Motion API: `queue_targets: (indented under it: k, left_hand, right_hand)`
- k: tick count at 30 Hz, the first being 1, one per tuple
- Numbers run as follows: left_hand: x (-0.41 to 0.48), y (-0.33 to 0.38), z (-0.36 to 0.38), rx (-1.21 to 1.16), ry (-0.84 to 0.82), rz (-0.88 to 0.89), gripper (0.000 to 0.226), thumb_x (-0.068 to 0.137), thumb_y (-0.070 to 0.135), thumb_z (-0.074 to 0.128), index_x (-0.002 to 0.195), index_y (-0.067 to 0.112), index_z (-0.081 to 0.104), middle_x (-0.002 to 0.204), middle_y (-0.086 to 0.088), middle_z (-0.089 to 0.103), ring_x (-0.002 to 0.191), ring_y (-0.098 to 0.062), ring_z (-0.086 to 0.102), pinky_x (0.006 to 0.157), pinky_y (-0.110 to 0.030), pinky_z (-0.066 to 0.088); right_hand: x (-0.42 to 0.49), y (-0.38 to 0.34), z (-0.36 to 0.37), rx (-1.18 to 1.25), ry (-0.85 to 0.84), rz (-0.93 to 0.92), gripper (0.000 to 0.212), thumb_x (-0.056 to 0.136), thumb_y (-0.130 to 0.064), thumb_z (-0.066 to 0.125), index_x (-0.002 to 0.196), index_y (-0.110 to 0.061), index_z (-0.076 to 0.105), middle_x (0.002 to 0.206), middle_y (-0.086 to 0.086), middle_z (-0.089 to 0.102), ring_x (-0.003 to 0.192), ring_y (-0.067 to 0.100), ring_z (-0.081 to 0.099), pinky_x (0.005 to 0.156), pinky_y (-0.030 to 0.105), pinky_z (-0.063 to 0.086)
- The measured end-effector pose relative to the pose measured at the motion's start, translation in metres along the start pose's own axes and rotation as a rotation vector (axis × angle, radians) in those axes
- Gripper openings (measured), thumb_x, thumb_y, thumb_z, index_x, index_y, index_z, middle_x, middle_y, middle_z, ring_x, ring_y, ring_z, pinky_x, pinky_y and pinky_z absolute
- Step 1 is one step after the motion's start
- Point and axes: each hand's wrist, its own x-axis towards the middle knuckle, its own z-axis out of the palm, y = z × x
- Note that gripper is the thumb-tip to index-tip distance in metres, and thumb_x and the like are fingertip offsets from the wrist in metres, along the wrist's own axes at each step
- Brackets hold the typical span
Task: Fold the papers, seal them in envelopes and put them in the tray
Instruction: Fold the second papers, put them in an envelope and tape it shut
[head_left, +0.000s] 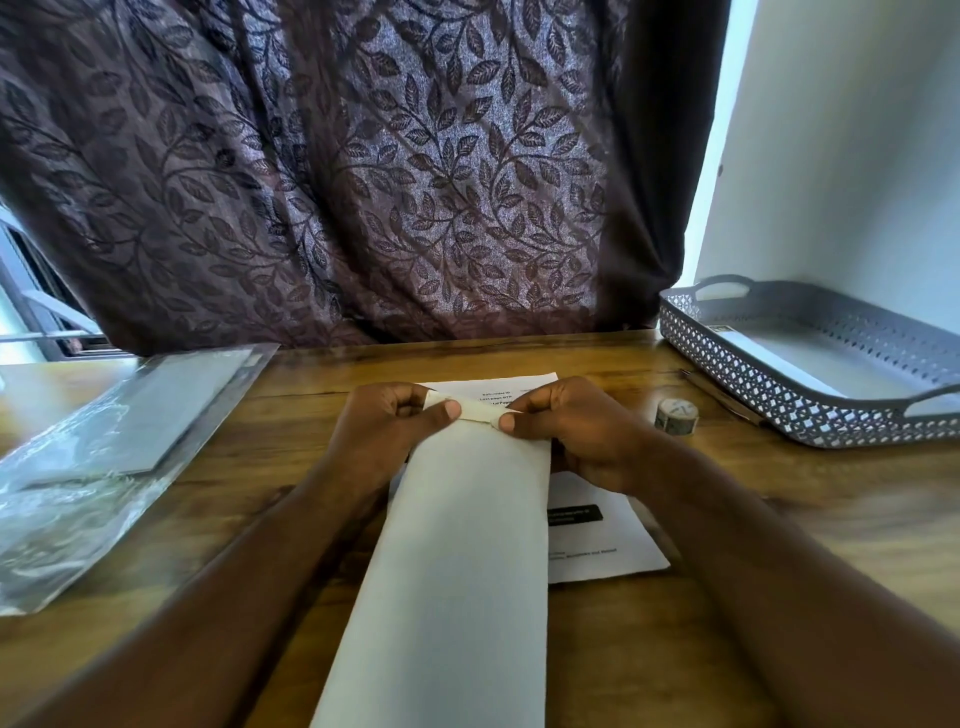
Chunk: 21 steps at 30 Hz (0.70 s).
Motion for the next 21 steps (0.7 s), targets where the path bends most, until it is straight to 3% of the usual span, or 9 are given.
queue_targets:
  k: [9, 16, 21]
  left_hand:
    - [0.000, 0.005, -0.004, 0.005, 0.037, -0.006, 0.019, 0.082, 0.027, 0.082, 0.066, 0.021, 0.075, 0.061, 0.006, 0.072, 0.047, -0.002, 0.062, 0.043, -0.014, 0.045]
    - [-0.003, 0.004, 0.001, -0.182, 0.004, -0.096, 0.007, 0.089, 0.020, 0.074, 0.089, 0.015, 0.078, 0.086, -0.008, 0.079, 0.070, -0.018, 0.075, 0.056, -0.024, 0.056]
    - [-0.005, 0.012, 0.001, -0.325, -0.180, -0.212, 0.026, 0.092, 0.022, 0.069, 0.116, 0.013, 0.069, 0.102, -0.012, 0.078, 0.083, -0.027, 0.076, 0.062, -0.032, 0.060]
  right_hand:
    - [-0.003, -0.008, 0.004, 0.129, 0.059, 0.050, 0.008, 0.087, -0.009, 0.074, 0.087, -0.002, 0.079, 0.093, 0.011, 0.079, 0.081, 0.025, 0.077, 0.063, 0.032, 0.061]
    - [-0.004, -0.007, 0.003, 0.217, 0.157, 0.084, 0.010, 0.092, -0.001, 0.067, 0.100, 0.002, 0.072, 0.090, 0.014, 0.078, 0.080, 0.025, 0.077, 0.063, 0.030, 0.061]
    - [-0.004, -0.014, -0.008, 0.349, 0.346, 0.003, 0.011, 0.091, 0.002, 0.066, 0.098, 0.009, 0.070, 0.087, 0.017, 0.078, 0.076, 0.027, 0.077, 0.058, 0.029, 0.060]
